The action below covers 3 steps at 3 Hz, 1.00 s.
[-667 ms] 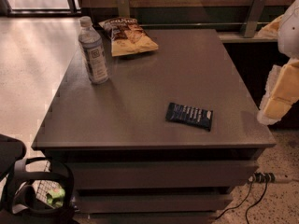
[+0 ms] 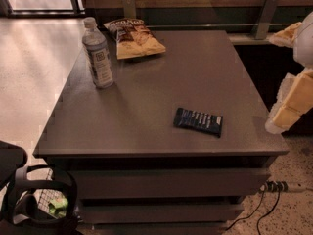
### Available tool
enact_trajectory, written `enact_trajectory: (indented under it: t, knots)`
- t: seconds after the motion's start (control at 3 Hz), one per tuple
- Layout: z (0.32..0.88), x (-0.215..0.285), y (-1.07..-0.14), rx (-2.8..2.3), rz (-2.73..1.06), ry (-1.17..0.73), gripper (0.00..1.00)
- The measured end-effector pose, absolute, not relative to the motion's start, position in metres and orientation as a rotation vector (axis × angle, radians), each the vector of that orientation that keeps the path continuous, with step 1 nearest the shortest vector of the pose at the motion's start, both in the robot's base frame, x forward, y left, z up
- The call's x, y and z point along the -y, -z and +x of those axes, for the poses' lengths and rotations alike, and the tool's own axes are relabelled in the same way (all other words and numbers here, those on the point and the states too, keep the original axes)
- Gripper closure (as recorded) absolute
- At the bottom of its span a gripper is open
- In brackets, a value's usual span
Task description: Move rxbar blueberry near brown chip bag
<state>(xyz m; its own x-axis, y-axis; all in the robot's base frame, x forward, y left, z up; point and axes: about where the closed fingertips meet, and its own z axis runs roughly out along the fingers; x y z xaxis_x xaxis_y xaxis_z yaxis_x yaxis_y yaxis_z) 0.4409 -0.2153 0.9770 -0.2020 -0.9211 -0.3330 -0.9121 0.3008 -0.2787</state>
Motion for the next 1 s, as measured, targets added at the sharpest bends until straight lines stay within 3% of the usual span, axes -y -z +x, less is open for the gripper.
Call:
enact_trajectory:
  t: [0.33,1.0]
  knots:
    - [0.448,0.215,-0.955,-2.020,-1.510,-0.154,0.00]
    - [0.459,0.209,-0.921,-1.929,-1.401,-0.336,0.00]
